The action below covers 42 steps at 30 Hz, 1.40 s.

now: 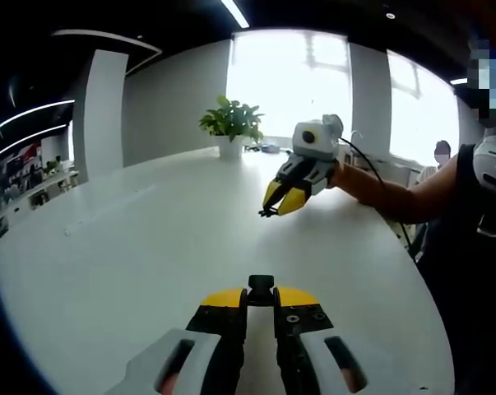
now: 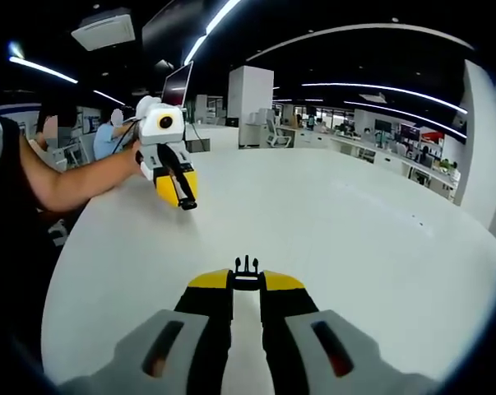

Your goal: Snap the two parts of the plastic buckle together until the buckle closes and remains connected.

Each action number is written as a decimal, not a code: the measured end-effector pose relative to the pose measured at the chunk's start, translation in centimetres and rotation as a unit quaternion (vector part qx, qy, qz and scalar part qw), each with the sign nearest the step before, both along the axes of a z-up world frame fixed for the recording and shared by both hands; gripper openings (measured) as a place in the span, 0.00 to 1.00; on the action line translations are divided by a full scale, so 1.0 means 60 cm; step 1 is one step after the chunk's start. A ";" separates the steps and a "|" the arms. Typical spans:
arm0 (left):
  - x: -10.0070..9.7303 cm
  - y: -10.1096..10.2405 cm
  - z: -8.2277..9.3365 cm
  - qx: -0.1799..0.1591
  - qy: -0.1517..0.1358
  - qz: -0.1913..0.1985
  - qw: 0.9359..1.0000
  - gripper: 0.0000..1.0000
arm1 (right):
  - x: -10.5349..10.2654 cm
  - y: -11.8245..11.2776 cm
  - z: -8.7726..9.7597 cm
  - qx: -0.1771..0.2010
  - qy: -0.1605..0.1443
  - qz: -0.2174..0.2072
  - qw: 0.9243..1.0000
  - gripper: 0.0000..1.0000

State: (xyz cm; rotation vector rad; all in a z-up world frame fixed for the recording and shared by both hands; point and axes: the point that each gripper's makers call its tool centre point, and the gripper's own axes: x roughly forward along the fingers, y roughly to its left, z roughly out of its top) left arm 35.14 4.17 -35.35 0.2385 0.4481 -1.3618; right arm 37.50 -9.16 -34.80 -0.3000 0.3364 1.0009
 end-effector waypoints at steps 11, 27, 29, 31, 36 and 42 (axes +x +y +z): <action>-0.028 -0.011 -0.006 0.005 0.002 -0.017 1.000 0.10 | -0.008 0.006 -0.004 -0.003 0.007 0.014 1.000 0.11; -0.050 -0.021 -0.018 0.016 0.015 -0.040 0.999 0.10 | -0.028 0.023 -0.009 -0.006 0.019 0.051 0.998 0.11; -0.039 -0.019 -0.016 0.017 0.013 -0.041 0.999 0.10 | -0.031 0.026 -0.009 -0.007 0.019 0.057 0.998 0.11; -0.036 -0.019 -0.018 0.019 0.012 -0.042 0.999 0.10 | -0.034 0.029 -0.010 -0.009 0.021 0.062 0.998 0.11; -0.034 -0.019 -0.020 0.022 0.013 -0.043 0.999 0.11 | -0.040 0.033 -0.009 -0.009 0.022 0.072 0.997 0.11; -0.029 -0.022 -0.019 0.022 0.006 -0.042 0.999 0.11 | -0.047 0.036 -0.011 -0.012 0.024 0.080 0.996 0.11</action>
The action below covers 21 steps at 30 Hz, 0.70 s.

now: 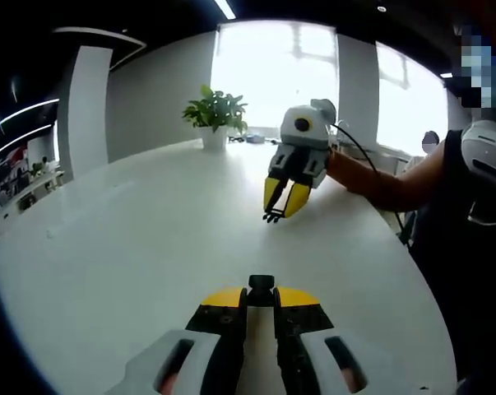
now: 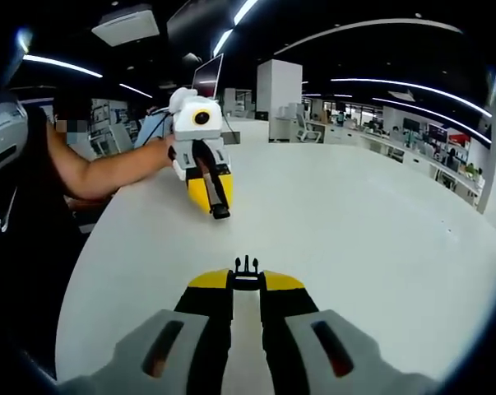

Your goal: Snap the two parts of the plastic buckle together until the buckle closes and remains connected.

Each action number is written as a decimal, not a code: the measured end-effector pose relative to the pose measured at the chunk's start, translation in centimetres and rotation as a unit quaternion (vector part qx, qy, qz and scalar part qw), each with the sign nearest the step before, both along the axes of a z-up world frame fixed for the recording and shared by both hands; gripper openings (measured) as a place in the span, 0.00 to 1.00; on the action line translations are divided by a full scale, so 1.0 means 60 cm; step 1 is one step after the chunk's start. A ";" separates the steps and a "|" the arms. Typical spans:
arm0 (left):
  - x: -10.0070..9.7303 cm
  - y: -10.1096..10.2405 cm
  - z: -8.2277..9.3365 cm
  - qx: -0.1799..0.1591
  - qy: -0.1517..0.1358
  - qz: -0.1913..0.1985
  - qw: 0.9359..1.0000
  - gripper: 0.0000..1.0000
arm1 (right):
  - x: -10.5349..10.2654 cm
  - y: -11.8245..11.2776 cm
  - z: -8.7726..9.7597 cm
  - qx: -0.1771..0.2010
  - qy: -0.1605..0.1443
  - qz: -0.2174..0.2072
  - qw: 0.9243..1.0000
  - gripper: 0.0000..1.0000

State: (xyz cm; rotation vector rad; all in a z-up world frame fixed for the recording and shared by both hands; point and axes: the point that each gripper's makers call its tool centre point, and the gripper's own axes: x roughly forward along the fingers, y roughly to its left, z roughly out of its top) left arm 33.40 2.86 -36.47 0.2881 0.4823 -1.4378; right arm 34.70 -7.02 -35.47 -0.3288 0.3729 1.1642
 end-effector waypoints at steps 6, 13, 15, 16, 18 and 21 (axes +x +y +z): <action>0.014 0.002 0.003 -0.004 0.005 -0.005 1.000 0.11 | -0.005 0.003 -0.001 -0.002 0.000 0.006 1.000 0.11; 0.016 0.004 -0.005 0.009 0.013 -0.020 1.000 0.11 | -0.020 0.006 -0.005 -0.008 0.013 0.025 1.000 0.11; 0.013 0.003 -0.006 0.011 0.013 -0.024 1.000 0.11 | -0.023 0.007 -0.007 -0.010 0.013 0.032 0.999 0.11; 0.012 0.003 -0.006 0.012 0.014 -0.025 1.000 0.11 | -0.025 0.008 -0.008 -0.010 0.016 0.034 0.999 0.11; 0.007 0.002 -0.006 0.012 0.014 -0.028 0.999 0.11 | -0.028 0.008 -0.010 -0.012 0.018 0.039 0.999 0.11; 0.006 0.002 -0.006 0.013 0.014 -0.031 0.999 0.11 | -0.029 0.009 -0.012 -0.015 0.019 0.042 0.999 0.11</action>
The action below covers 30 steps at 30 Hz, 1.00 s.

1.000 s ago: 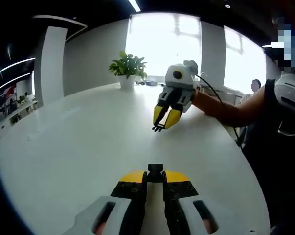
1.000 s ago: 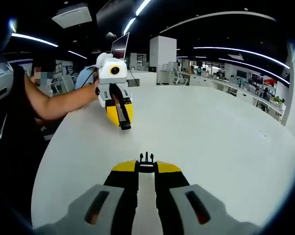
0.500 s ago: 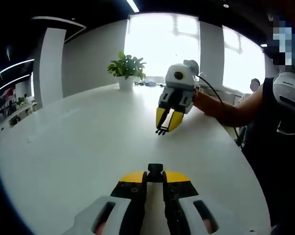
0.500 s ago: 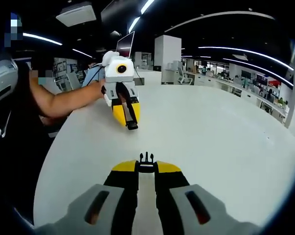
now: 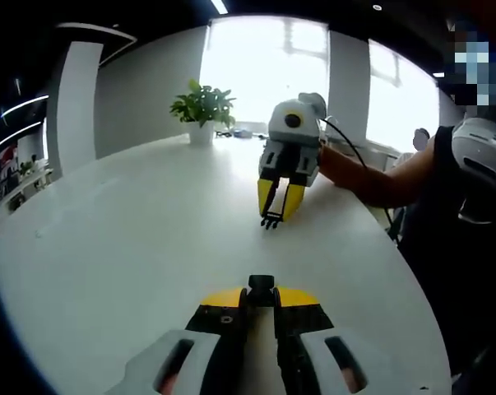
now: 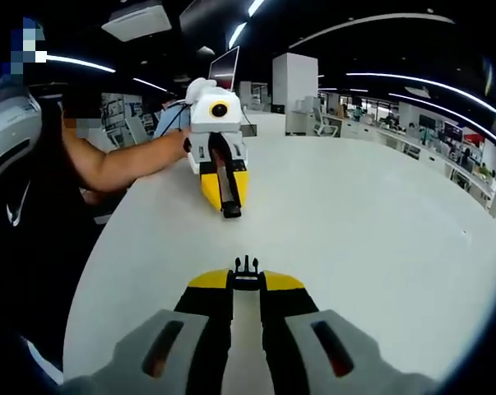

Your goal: Snap the two parts of the plastic buckle together until the buckle closes and remains connected.

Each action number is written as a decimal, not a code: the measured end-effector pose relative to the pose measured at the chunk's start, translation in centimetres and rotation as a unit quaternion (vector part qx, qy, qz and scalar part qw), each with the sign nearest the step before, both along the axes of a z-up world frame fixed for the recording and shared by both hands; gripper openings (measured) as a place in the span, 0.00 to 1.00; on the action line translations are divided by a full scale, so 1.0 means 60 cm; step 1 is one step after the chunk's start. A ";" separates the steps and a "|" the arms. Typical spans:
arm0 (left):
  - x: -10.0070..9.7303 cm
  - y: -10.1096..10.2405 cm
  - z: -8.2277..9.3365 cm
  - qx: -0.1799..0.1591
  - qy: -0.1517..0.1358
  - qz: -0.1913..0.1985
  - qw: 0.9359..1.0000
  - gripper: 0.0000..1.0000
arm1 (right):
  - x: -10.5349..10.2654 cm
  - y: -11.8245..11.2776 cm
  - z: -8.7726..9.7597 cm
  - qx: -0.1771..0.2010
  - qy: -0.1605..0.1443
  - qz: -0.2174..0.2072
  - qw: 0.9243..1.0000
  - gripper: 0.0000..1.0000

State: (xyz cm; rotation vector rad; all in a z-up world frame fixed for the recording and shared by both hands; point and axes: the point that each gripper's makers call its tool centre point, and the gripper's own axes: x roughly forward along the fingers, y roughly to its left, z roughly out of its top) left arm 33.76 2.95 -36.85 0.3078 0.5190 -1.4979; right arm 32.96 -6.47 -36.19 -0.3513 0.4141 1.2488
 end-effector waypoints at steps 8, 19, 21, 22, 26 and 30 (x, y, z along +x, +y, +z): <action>-0.003 -0.005 -0.005 0.000 0.002 -0.012 1.000 0.11 | -0.005 -0.001 -0.003 -0.005 0.002 0.008 1.000 0.11; -0.010 -0.007 -0.006 -0.003 -0.001 -0.018 1.000 0.11 | -0.011 0.001 -0.005 -0.007 0.004 0.019 1.000 0.11; -0.012 -0.008 -0.005 -0.004 -0.006 -0.019 1.000 0.11 | -0.013 0.003 -0.005 -0.006 0.003 0.021 1.000 0.11; -0.012 -0.008 -0.004 -0.005 -0.006 -0.019 1.000 0.11 | -0.013 0.003 -0.005 -0.005 0.004 0.022 1.000 0.11; -0.011 -0.009 -0.003 -0.007 -0.007 -0.019 1.000 0.11 | -0.013 0.003 -0.005 -0.005 0.004 0.021 1.000 0.11; -0.005 -0.007 -0.005 -0.005 -0.007 -0.017 1.000 0.11 | -0.013 0.003 -0.008 -0.008 0.004 0.021 1.000 0.11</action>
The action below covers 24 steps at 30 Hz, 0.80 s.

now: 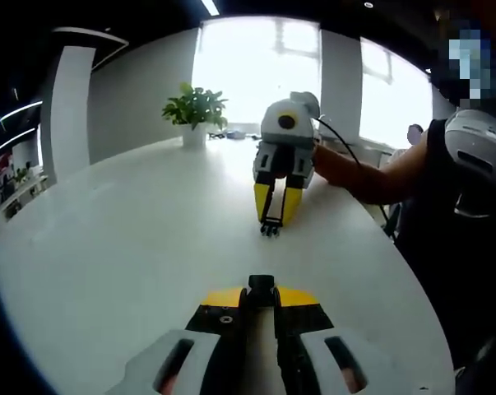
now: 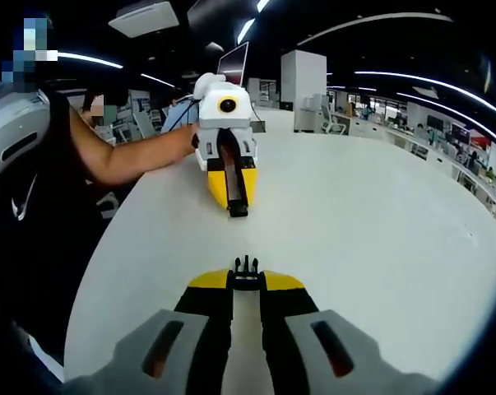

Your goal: Snap the two parts of the plastic buckle together until the buckle closes and remains connected.

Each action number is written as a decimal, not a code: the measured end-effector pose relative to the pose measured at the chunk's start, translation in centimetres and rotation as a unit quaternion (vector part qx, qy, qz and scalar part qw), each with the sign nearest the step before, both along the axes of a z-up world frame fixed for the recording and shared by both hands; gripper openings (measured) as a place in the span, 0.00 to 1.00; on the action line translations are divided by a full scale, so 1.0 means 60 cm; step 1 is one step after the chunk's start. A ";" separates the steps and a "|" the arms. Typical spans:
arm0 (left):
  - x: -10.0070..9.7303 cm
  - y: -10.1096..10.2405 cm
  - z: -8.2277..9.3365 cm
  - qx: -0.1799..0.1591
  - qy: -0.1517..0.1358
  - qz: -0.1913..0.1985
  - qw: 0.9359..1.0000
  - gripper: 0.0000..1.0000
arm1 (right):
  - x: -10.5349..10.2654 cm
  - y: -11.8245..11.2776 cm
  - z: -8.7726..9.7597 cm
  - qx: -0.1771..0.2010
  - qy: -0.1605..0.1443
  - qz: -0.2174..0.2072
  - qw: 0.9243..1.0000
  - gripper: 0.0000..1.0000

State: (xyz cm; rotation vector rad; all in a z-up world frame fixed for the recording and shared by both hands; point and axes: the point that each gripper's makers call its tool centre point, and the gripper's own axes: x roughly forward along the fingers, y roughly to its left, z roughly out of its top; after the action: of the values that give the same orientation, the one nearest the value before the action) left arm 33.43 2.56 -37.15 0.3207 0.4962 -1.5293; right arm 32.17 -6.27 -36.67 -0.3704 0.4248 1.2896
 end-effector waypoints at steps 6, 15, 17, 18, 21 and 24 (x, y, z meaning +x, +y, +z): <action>-0.003 -0.002 -0.003 -0.001 -0.007 0.003 1.000 0.11 | 0.000 0.003 -0.002 0.001 -0.001 0.002 1.000 0.11; -0.016 -0.008 -0.007 -0.001 -0.008 -0.005 1.000 0.11 | 0.000 0.004 -0.005 0.000 -0.002 0.005 1.000 0.11; -0.017 -0.008 -0.007 -0.002 -0.007 -0.006 1.000 0.11 | -0.001 0.005 -0.006 -0.001 -0.002 0.006 1.000 0.11; -0.018 -0.008 -0.007 -0.002 -0.006 -0.007 1.000 0.11 | -0.001 0.005 -0.006 -0.001 -0.002 0.006 1.000 0.11; -0.020 -0.009 -0.007 -0.003 -0.005 -0.008 1.000 0.11 | -0.001 0.006 -0.007 0.000 -0.002 0.007 1.000 0.11; -0.020 -0.009 -0.008 -0.002 -0.005 -0.009 1.000 0.11 | -0.001 0.006 -0.007 0.000 0.000 0.006 1.000 0.11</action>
State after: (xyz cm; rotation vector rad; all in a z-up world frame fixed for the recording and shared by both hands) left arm 32.24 2.03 -37.61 0.3295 0.4832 -1.5455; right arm 32.09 -5.93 -37.07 -0.3733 0.4219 1.3022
